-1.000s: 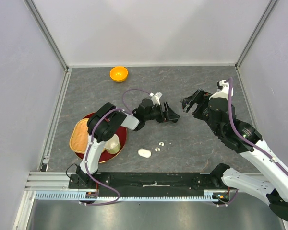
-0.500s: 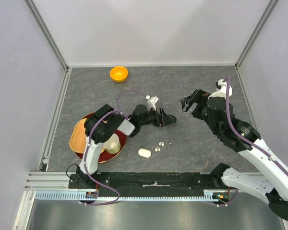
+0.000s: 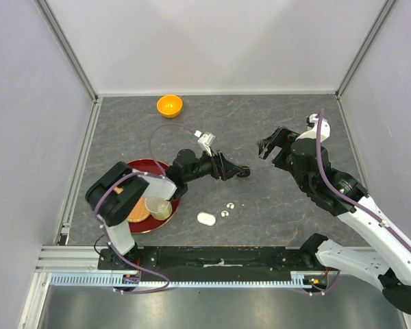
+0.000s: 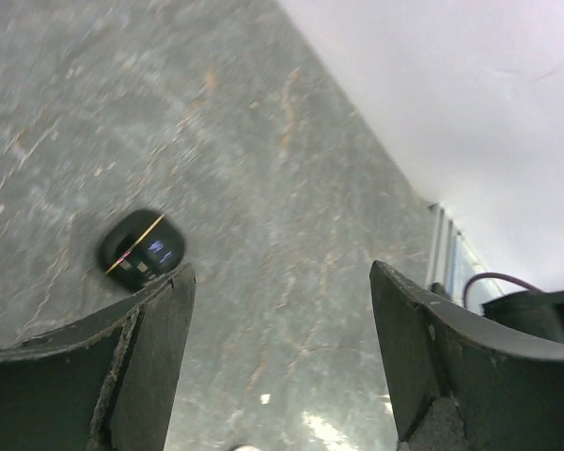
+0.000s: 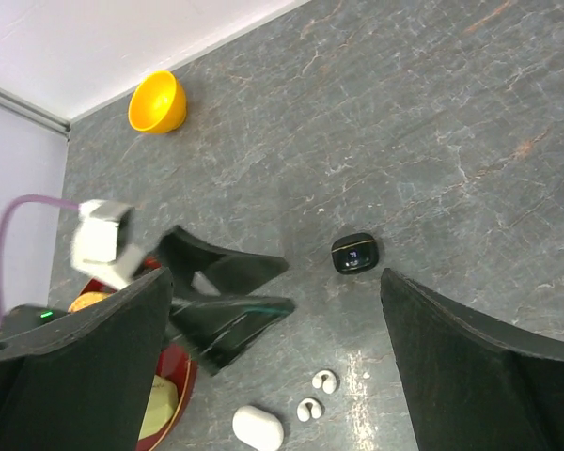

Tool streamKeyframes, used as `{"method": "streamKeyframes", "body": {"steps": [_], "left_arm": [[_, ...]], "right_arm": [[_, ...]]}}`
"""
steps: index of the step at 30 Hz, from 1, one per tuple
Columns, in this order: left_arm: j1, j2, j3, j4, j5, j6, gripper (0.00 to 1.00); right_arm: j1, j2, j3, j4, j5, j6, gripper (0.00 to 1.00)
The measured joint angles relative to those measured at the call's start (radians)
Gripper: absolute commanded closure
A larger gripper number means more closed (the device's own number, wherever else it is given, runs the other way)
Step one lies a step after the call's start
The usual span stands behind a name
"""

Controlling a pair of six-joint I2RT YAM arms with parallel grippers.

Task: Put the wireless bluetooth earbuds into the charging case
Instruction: Place the charging case at the center of the board, then pick up the charging case at the center of the board.

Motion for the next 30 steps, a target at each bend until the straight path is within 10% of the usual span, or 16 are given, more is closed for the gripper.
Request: {"method": "streamKeyframes", "body": {"steps": [11,30], "left_arm": [[-0.011,-0.385,-0.016,0.034,0.254,0.022,0.21],[-0.188,-0.442,0.185,0.087,0.679,-0.066,0.21]], "right_arm": [[-0.001,0.013,-0.084,0.218,-0.084,-0.031,0.02],[-0.001,0.225,-0.072,0.541,-0.314,-0.011,0.02]]}}
